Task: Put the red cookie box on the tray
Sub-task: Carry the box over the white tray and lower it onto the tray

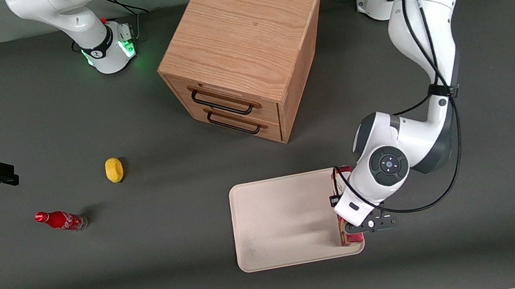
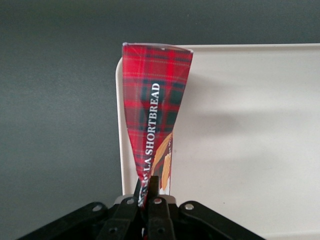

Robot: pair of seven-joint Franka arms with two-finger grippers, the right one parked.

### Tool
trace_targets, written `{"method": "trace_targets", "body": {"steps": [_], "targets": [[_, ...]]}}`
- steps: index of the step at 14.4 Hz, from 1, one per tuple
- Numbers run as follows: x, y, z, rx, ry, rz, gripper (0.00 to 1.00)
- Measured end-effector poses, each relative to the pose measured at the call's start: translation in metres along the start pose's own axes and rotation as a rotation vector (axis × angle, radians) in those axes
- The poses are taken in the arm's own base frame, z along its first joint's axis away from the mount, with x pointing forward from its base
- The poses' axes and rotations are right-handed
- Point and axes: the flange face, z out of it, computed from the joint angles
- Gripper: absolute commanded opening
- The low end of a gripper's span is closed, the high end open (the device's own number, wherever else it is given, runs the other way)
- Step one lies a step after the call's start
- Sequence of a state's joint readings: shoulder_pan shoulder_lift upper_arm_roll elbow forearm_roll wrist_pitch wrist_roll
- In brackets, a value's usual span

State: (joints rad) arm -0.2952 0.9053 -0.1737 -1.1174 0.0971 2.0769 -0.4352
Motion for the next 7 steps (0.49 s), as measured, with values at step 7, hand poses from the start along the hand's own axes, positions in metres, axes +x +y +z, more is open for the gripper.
{"method": "trace_targets", "body": {"steps": [7], "targets": [[-0.001,0.001,0.011,0.000,0.018,-0.065,0.00]]}}
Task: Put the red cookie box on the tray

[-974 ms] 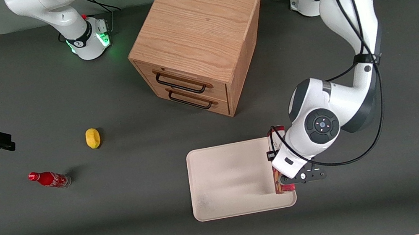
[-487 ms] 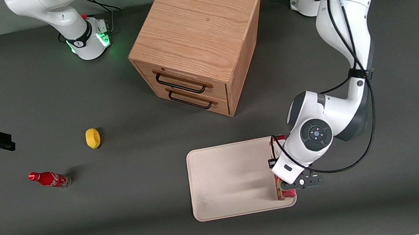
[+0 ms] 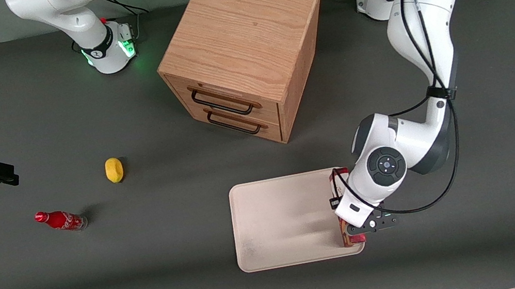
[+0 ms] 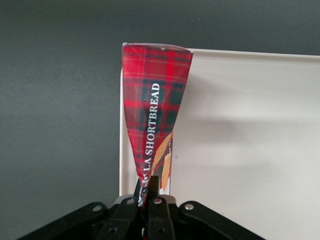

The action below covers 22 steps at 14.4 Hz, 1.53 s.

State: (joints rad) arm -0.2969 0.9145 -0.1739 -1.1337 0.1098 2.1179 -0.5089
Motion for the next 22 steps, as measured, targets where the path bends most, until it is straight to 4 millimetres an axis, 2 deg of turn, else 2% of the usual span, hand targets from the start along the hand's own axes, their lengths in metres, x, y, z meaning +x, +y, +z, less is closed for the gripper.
{"method": "trace_targets", "body": {"steps": [2,3,4,10,12,13,15,18,22], "targets": [[-0.002,0.000,0.008,-0.002,0.002,0.000,0.00],[-0.002,0.000,0.009,-0.001,-0.001,0.000,0.65],[-0.003,0.000,0.010,0.000,-0.001,0.000,1.00],[-0.001,-0.002,0.005,0.002,0.002,-0.033,1.00],[-0.003,0.000,-0.006,0.014,-0.015,-0.053,1.00],[-0.006,0.003,-0.019,0.023,-0.024,-0.062,1.00],[-0.013,0.014,-0.064,0.038,-0.031,-0.077,1.00],[-0.033,0.029,-0.153,0.055,-0.024,-0.070,1.00],[-0.073,0.019,-0.279,0.089,-0.018,-0.072,1.00]]}}
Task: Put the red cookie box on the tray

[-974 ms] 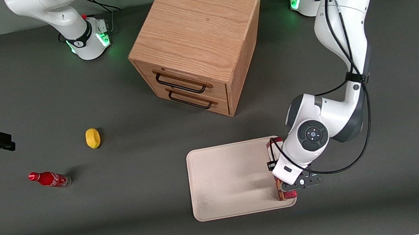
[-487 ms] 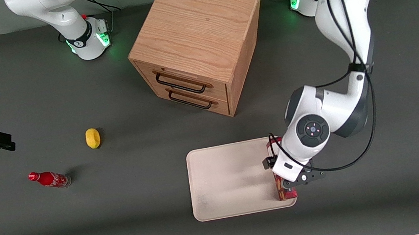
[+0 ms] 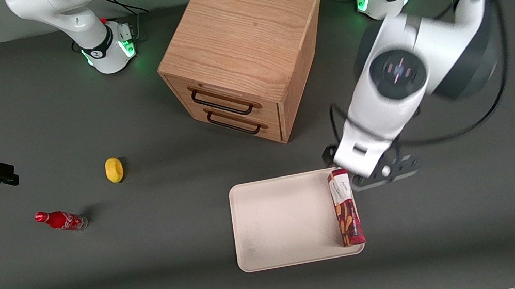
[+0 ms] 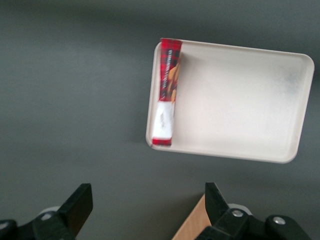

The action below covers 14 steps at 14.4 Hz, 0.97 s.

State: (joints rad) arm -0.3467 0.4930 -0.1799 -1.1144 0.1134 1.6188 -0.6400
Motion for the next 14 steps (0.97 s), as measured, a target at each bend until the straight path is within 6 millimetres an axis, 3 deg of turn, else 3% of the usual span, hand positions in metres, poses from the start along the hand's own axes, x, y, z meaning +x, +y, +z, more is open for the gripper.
{"method": "trace_targets", "body": {"steps": [2,5,9,14], "targets": [[-0.021,-0.015,-0.045,0.016,0.001,-0.005,1.00],[-0.035,-0.037,-0.074,0.041,-0.011,-0.024,1.00],[-0.027,-0.092,-0.062,0.057,-0.022,-0.051,1.00],[-0.022,-0.194,-0.049,0.039,-0.051,-0.026,1.00]]}}
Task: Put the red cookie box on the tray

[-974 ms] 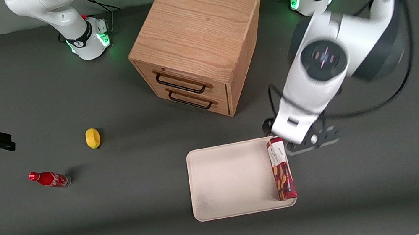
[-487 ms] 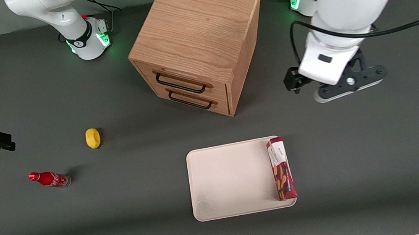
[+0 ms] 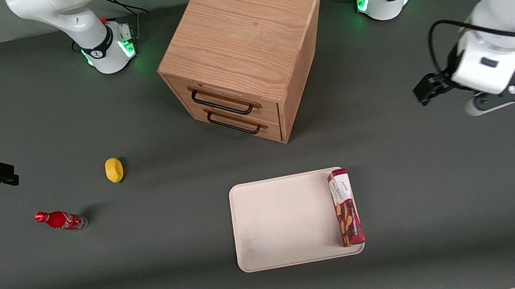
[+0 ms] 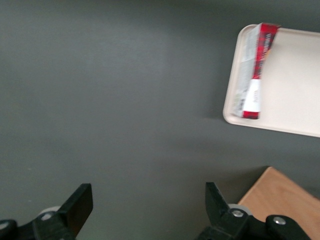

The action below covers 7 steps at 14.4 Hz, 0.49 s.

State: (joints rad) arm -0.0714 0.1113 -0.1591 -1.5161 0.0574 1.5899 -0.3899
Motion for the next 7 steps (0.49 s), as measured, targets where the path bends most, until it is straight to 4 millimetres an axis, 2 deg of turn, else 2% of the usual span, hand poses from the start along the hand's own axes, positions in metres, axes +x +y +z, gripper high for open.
{"method": "trace_targets", "body": {"steps": [7], "targets": [[0.012,-0.098,0.003,-0.063,-0.004,0.036,1.00]]}}
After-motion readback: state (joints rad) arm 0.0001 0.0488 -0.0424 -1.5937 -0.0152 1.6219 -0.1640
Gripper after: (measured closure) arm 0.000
